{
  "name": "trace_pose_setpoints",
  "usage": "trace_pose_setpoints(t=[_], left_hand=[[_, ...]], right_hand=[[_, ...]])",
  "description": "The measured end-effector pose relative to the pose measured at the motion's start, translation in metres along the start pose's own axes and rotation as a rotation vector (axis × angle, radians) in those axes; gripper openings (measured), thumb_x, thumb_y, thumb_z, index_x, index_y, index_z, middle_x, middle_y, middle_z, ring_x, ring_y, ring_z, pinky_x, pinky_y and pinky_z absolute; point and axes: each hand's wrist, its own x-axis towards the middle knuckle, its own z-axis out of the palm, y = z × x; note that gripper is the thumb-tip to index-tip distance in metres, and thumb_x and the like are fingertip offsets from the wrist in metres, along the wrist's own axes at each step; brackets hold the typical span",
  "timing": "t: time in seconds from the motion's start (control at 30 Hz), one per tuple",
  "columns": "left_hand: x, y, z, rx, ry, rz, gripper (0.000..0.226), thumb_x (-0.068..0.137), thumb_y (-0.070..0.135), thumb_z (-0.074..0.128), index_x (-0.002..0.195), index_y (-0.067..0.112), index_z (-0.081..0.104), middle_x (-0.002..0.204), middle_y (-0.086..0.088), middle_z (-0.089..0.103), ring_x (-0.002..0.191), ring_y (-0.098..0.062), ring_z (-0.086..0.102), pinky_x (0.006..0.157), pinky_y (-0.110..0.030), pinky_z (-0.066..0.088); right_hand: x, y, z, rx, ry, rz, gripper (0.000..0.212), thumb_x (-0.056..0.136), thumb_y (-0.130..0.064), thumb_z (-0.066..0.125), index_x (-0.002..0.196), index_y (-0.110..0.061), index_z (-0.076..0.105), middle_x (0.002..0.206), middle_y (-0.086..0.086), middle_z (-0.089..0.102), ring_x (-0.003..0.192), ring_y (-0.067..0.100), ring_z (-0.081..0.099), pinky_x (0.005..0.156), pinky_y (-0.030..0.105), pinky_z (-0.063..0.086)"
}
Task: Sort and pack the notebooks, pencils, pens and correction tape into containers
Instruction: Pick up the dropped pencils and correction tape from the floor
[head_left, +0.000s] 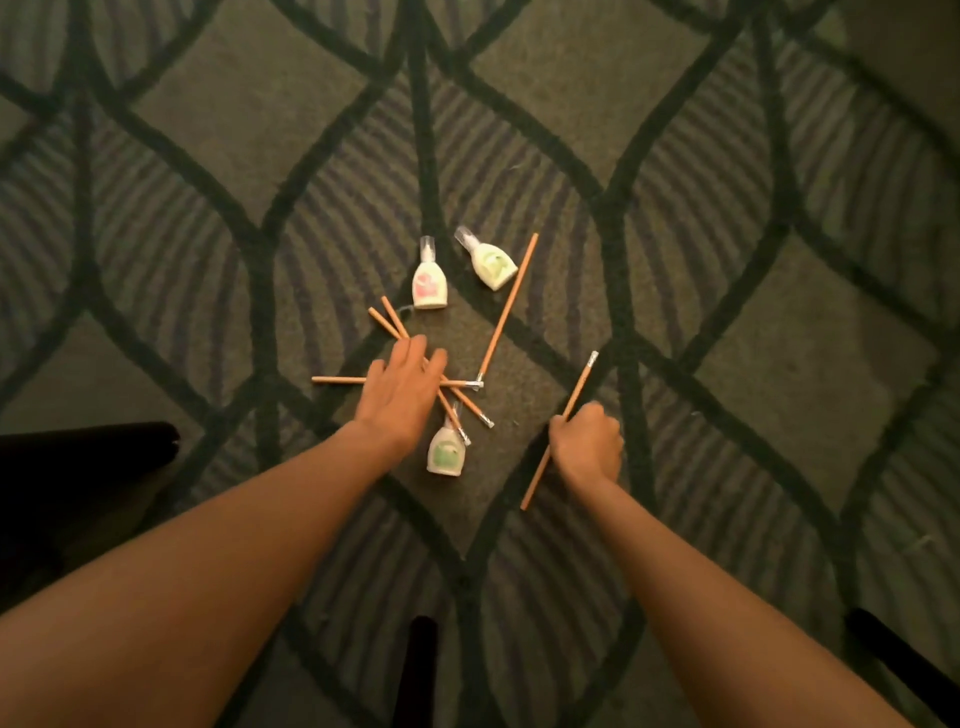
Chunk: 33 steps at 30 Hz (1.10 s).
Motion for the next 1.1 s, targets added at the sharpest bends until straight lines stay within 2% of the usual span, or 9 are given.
trace_pose_setpoints(t=[0.13, 0.37, 0.5, 0.6, 0.7, 0.83, 0.9, 1.0, 1.1], left_hand=[[0.010, 0.004, 0.007, 0.062, 0.055, 0.010, 0.039, 0.094, 0.015, 0.046, 0.131, 0.017, 0.036, 0.134, -0.010, 0.033, 0.126, -0.026, 0.031, 0.094, -0.035, 0.035], [0.017, 0.009, 0.011, 0.197, 0.093, 0.064, 0.028, 0.096, 0.014, 0.038, 0.124, 0.015, 0.040, 0.127, -0.009, 0.042, 0.120, -0.027, 0.036, 0.097, -0.035, 0.029], [0.014, 0.007, 0.001, 0.101, 0.164, 0.045, 0.024, 0.096, 0.007, 0.032, 0.118, 0.015, 0.038, 0.122, -0.007, 0.050, 0.115, -0.026, 0.043, 0.094, -0.034, 0.030], [0.020, 0.004, -0.012, -0.274, 0.210, -0.020, 0.014, 0.098, 0.011, 0.034, 0.108, 0.008, 0.043, 0.109, -0.017, 0.058, 0.101, -0.037, 0.054, 0.085, -0.044, 0.038], [0.033, 0.005, -0.023, -0.743, 0.174, -0.117, 0.019, 0.098, 0.021, 0.039, 0.096, 0.005, 0.048, 0.093, -0.024, 0.061, 0.085, -0.040, 0.060, 0.075, -0.044, 0.049], [0.037, 0.012, -0.033, -1.072, 0.055, -0.216, 0.027, 0.098, 0.024, 0.036, 0.078, 0.012, 0.050, 0.066, -0.012, 0.061, 0.058, -0.026, 0.061, 0.063, -0.037, 0.053], [0.033, 0.015, -0.035, -1.091, 0.005, -0.202, 0.031, 0.100, 0.025, 0.034, 0.076, 0.012, 0.050, 0.062, -0.010, 0.058, 0.052, -0.023, 0.057, 0.054, -0.032, 0.049], [0.028, 0.009, -0.034, -0.955, 0.078, -0.207, 0.040, 0.100, 0.031, 0.035, 0.068, 0.013, 0.053, 0.071, -0.011, 0.058, 0.079, -0.035, 0.060, 0.063, -0.032, 0.036], [0.027, -0.002, -0.033, -0.983, 0.121, -0.366, 0.055, 0.097, 0.049, 0.032, 0.060, 0.014, 0.053, 0.069, -0.008, 0.055, 0.077, -0.031, 0.058, 0.063, -0.032, 0.034]], right_hand=[[0.001, 0.001, 0.004, 0.016, 0.021, -0.025, 0.030, 0.092, -0.017, 0.046, 0.115, 0.001, 0.055, 0.121, 0.022, 0.055, 0.115, 0.039, 0.051, 0.091, 0.040, 0.043], [-0.001, -0.005, 0.012, 0.124, -0.015, -0.188, 0.025, 0.093, -0.017, 0.044, 0.104, -0.001, 0.060, 0.109, 0.021, 0.062, 0.107, 0.037, 0.055, 0.087, 0.038, 0.042], [0.010, -0.008, 0.016, 0.304, -0.130, -0.220, 0.032, 0.091, -0.019, 0.049, 0.060, -0.011, 0.056, 0.063, 0.008, 0.063, 0.074, 0.032, 0.060, 0.074, 0.038, 0.047], [0.020, -0.014, 0.010, 0.515, -0.277, -0.125, 0.038, 0.090, -0.017, 0.054, 0.052, -0.015, 0.056, 0.036, -0.007, 0.044, 0.045, 0.013, 0.044, 0.048, 0.027, 0.038], [0.020, -0.032, 0.001, 0.716, -0.426, -0.129, 0.032, 0.092, -0.006, 0.052, 0.060, -0.009, 0.056, 0.046, 0.000, 0.046, 0.033, 0.004, 0.039, 0.038, 0.015, 0.033], [0.019, -0.056, -0.007, 0.904, -0.561, -0.196, 0.024, 0.093, -0.001, 0.049, 0.071, -0.005, 0.056, 0.051, 0.002, 0.056, 0.040, 0.002, 0.041, 0.038, 0.012, 0.032], [0.017, -0.065, -0.007, 0.894, -0.594, -0.231, 0.023, 0.094, -0.002, 0.048, 0.072, -0.006, 0.056, 0.058, 0.004, 0.056, 0.041, 0.000, 0.040, 0.037, 0.010, 0.029], [0.016, -0.077, -0.006, 0.941, -0.592, -0.200, 0.030, 0.098, -0.013, 0.044, 0.072, -0.006, 0.057, 0.054, 0.006, 0.053, 0.036, 0.000, 0.039, 0.035, 0.011, 0.026], [0.025, -0.080, 0.003, 0.654, -0.303, -0.202, 0.035, 0.095, -0.032, 0.048, 0.068, -0.012, 0.057, 0.058, 0.009, 0.058, 0.056, 0.013, 0.056, 0.054, 0.024, 0.045]])
